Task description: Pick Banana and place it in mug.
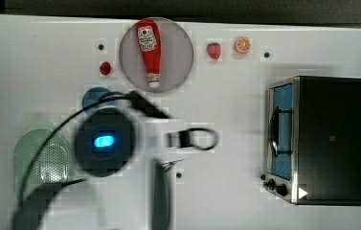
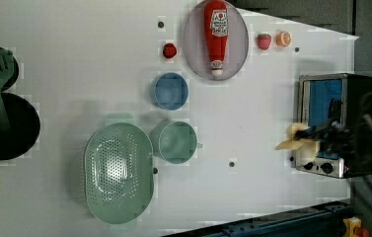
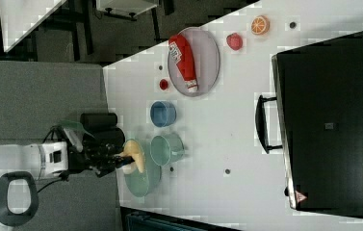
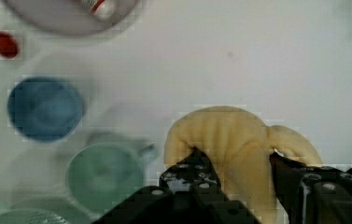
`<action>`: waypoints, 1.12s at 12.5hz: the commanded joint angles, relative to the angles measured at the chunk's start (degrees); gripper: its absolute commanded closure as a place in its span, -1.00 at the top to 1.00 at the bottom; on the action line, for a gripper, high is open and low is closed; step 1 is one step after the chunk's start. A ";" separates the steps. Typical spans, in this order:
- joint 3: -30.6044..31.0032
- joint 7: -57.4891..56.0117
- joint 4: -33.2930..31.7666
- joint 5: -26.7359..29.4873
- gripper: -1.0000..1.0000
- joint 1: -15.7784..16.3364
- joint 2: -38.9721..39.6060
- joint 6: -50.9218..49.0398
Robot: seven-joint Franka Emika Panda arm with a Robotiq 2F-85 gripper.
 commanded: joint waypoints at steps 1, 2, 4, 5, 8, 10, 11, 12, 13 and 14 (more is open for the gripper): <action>5.90 10.49 -1.01 4.37 -0.26 3.61 2.73 2.25; 7.55 12.37 -1.01 4.93 -0.26 3.64 4.33 4.42; 10.40 17.03 -1.10 4.94 -0.26 3.71 8.08 10.33; 11.73 19.21 -1.15 4.93 -0.26 3.71 10.16 12.75; 14.41 25.43 -1.37 4.83 -0.26 3.74 16.56 18.28; 15.07 27.36 -2.21 4.37 -0.26 3.76 20.47 23.30; 15.16 27.38 -2.96 3.57 -0.26 3.77 22.14 26.28; 15.04 27.40 -3.82 2.22 -0.26 3.77 23.58 29.29; 14.73 27.40 -4.80 0.30 -0.26 3.77 24.77 31.69; 14.45 27.50 -5.73 -1.36 -0.26 3.76 25.67 33.31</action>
